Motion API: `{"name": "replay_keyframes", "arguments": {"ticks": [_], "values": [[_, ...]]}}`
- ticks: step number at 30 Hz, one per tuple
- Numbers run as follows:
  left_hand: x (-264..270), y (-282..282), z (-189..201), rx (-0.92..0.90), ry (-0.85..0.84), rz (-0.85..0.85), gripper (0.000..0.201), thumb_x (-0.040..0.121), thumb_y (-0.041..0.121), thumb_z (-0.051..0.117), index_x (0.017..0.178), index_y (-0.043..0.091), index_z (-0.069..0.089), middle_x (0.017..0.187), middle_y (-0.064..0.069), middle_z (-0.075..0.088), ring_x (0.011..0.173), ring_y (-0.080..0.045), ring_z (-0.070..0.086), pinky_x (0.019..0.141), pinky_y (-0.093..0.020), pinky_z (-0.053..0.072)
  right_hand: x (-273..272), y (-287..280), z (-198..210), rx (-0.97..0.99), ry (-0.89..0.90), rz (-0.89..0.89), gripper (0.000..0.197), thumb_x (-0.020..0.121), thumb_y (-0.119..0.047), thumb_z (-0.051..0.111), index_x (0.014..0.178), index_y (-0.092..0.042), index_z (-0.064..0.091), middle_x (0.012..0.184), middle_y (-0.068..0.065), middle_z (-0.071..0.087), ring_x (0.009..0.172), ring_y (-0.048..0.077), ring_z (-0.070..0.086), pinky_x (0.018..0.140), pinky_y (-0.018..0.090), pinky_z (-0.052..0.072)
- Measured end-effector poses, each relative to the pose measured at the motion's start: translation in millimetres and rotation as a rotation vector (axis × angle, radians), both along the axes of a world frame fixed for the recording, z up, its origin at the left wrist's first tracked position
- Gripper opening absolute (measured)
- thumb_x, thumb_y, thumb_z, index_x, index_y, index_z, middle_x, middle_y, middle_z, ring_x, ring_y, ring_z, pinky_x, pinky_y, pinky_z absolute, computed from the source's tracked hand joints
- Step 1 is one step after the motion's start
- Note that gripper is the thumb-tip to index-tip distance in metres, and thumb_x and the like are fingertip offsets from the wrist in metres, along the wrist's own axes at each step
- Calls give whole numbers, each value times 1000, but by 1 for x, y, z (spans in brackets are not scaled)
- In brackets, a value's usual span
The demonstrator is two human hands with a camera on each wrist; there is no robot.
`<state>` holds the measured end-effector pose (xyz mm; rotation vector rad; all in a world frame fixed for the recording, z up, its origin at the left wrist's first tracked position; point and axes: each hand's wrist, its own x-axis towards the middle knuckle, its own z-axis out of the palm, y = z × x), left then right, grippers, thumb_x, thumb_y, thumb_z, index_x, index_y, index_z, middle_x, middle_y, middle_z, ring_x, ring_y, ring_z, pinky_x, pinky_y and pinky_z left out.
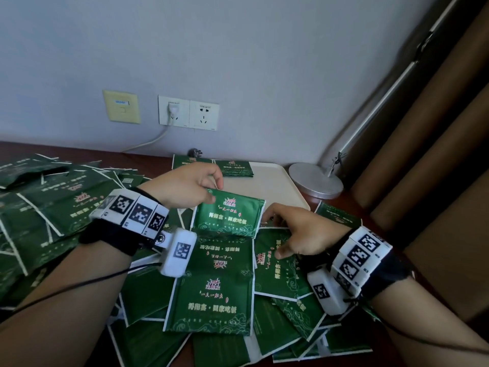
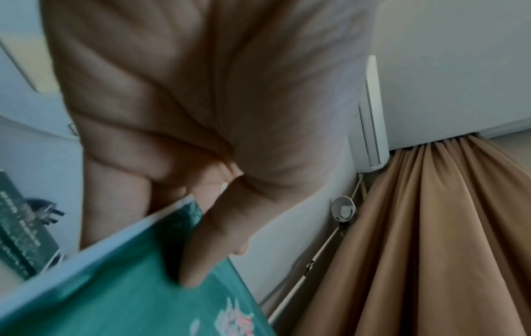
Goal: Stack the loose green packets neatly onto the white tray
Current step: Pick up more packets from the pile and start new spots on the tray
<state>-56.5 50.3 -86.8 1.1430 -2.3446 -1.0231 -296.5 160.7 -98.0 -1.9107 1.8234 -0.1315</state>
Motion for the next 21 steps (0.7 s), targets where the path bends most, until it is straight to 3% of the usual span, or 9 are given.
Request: {"name": "replay_keyframes", "arguments": {"ticks": [1,3,5,8,11,13,15,17,21], "values": [[1,0,1,-22,-55,-17,27,85,-1,69,91,23,59,104,2,71,90,-17,70,85,-32,52,-2,1,0,-36,-28,-12,61,72,-10,85,117,-35,52,99,-12,55,90,9,57,76,22,47],[3,3,4,-66,-154,-38,28,82,0,72,87,24,59,95,0,71,103,-27,68,97,-44,50,-7,3,1,-112,-103,-44,51,76,-3,79,112,-32,57,91,-9,54,79,7,55,72,23,49],[5,6,6,-82,-202,-39,26,81,4,75,86,24,60,92,-3,72,99,-29,69,95,-47,51,-15,7,3,-188,-252,-100,45,78,3,74,104,-32,61,88,-4,54,71,9,54,71,30,50],[8,7,6,-91,-206,-5,25,81,8,76,86,26,58,84,-3,70,86,-30,68,89,-45,51,-26,13,0,-307,-530,-215,47,79,11,69,98,-31,67,86,-1,51,63,6,52,65,20,44],[12,7,11,-120,-136,11,21,83,5,73,79,21,60,64,5,66,63,-19,61,82,-41,52,-29,19,-9,-385,-971,-318,45,71,13,67,97,-23,72,89,12,53,77,24,55,73,32,44],[14,8,17,-111,-88,0,20,85,2,71,77,19,65,71,8,72,72,-10,68,88,-35,49,-27,21,-12,-382,-1242,-348,47,73,20,59,101,-16,70,99,19,55,87,34,56,74,39,46],[16,11,22,-99,-67,-20,20,87,3,69,81,22,71,85,15,75,90,4,68,100,-31,45,-27,22,-12,-356,-1365,-347,55,72,30,50,105,-11,65,101,21,56,82,34,60,66,34,53],[18,13,25,-104,-84,-44,21,89,7,69,85,27,73,95,18,74,101,7,64,106,-30,40,-27,21,-10,-316,-1302,-286,73,61,32,53,113,-17,63,98,21,58,75,29,62,59,33,55],[18,16,23,-92,-159,-84,22,90,8,67,87,29,72,101,23,71,104,14,59,108,-27,35,-29,18,-7,-222,-635,-145,101,59,23,63,131,-47,53,100,12,61,70,18,64,60,32,52]]}}
